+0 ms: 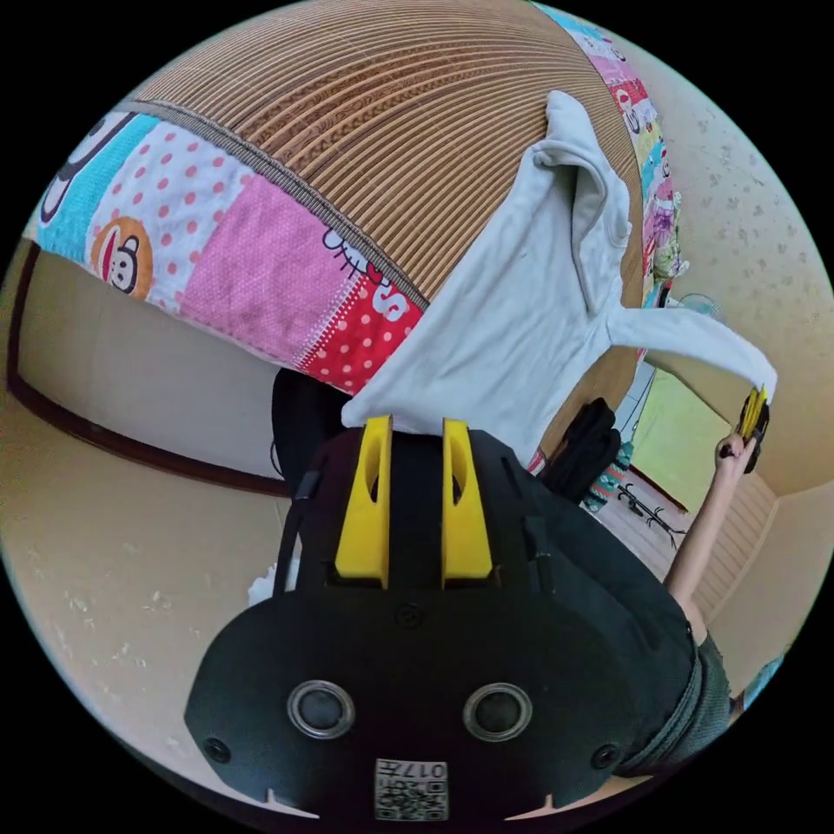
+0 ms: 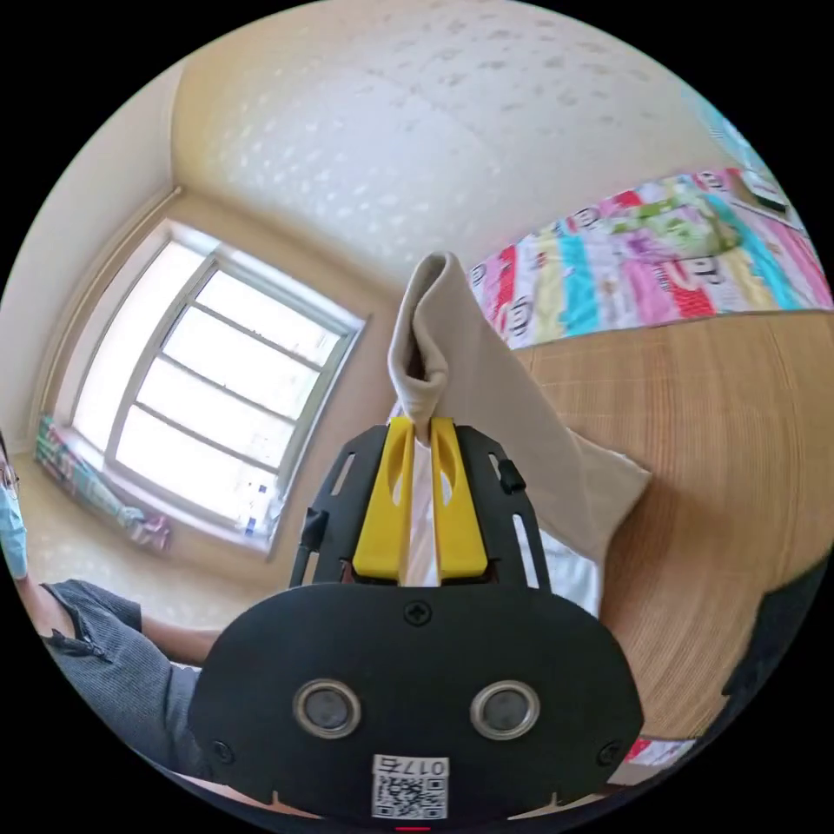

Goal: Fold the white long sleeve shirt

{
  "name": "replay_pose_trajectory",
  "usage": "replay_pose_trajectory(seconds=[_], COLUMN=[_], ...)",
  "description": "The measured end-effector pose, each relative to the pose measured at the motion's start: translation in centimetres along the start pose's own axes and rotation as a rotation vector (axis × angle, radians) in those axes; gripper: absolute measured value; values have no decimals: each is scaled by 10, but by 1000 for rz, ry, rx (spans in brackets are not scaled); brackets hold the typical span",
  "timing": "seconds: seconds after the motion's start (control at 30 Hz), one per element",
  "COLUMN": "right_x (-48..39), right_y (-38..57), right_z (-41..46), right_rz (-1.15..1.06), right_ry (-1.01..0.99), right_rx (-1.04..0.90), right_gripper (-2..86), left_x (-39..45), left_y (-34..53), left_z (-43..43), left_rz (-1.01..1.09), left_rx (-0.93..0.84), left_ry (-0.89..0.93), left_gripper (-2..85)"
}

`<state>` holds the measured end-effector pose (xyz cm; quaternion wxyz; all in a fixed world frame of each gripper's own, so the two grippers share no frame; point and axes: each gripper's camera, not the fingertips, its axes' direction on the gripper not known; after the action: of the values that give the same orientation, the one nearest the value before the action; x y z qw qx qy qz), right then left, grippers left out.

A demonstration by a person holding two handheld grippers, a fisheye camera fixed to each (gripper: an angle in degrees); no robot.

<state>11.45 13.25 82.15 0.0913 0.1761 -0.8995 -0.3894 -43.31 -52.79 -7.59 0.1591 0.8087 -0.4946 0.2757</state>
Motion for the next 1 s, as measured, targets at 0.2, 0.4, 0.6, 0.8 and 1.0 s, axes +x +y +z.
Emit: replay_pose_trajectory(seconds=[0.2, 0.4, 0.6, 0.8, 1.0], right_x=[-6, 117, 226, 266, 291], right_y=[42, 171, 310, 375, 380], right_z=[158, 149, 85, 77, 101], right_rz=[2, 281, 661, 801, 832], right_ry=[-196, 38, 352, 339, 243], right_rx=[-269, -453, -677, -729, -782], right_gripper=[30, 39, 136, 164, 53], left_x=[-1, -26, -44, -47, -39], left_y=[-7, -16, -33, -57, -55], left_z=[6, 17, 41, 57, 54], left_rz=[95, 128, 248, 289, 418], left_rx=[-96, -172, -314, -338, -454], left_ry=[-94, -186, -232, -224, -332], left_gripper=[138, 165, 182, 105, 39])
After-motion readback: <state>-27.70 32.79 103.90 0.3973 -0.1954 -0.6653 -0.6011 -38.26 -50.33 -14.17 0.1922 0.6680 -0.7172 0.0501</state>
